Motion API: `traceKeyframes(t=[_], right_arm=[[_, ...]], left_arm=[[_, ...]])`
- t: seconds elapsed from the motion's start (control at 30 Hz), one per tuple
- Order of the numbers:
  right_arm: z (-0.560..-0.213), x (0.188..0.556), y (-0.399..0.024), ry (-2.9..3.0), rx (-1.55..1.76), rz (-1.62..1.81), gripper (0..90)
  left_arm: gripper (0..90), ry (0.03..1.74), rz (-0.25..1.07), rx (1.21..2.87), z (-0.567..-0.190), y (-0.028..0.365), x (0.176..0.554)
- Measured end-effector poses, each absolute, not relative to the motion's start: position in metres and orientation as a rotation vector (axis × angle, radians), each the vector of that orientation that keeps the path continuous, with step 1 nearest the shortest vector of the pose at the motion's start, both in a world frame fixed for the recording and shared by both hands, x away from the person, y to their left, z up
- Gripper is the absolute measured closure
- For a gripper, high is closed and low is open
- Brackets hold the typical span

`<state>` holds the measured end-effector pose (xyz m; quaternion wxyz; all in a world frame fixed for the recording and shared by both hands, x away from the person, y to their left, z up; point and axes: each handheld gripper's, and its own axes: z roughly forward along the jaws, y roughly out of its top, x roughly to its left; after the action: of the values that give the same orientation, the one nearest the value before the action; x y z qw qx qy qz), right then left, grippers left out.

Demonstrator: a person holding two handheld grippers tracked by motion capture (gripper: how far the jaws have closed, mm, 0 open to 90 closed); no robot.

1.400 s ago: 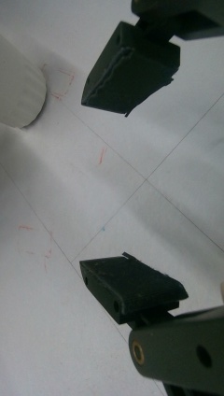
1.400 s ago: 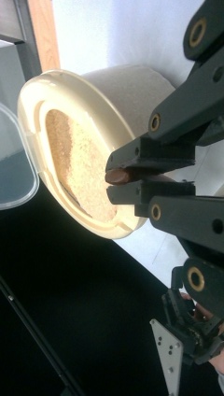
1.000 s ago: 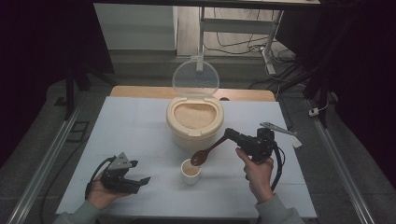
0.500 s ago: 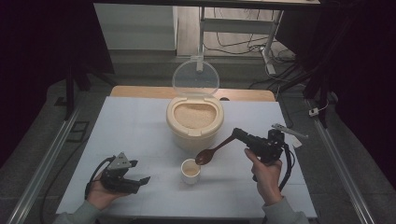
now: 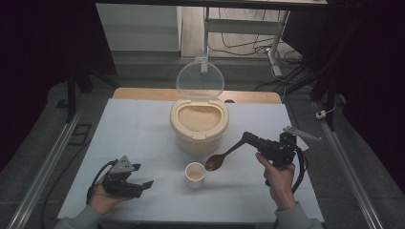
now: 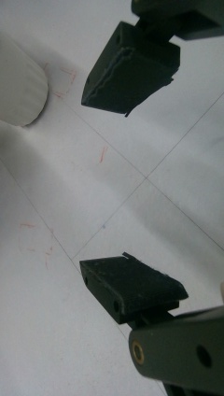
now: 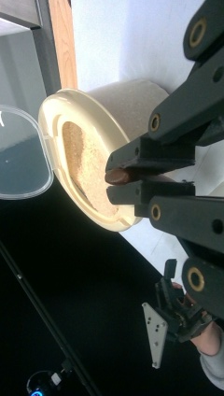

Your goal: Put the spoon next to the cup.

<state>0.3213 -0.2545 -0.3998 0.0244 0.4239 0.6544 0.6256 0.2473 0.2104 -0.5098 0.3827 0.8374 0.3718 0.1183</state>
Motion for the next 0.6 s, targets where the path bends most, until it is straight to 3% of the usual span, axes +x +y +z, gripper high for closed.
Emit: traceKeyframes(t=[0.6], right_arm=[[-0.398,0.3273,-0.2498,2.308,1.201,1.756,83.4]], left_arm=[[19.1,0.945,0.303,2.139,-0.5097,0.2105,0.2467]])
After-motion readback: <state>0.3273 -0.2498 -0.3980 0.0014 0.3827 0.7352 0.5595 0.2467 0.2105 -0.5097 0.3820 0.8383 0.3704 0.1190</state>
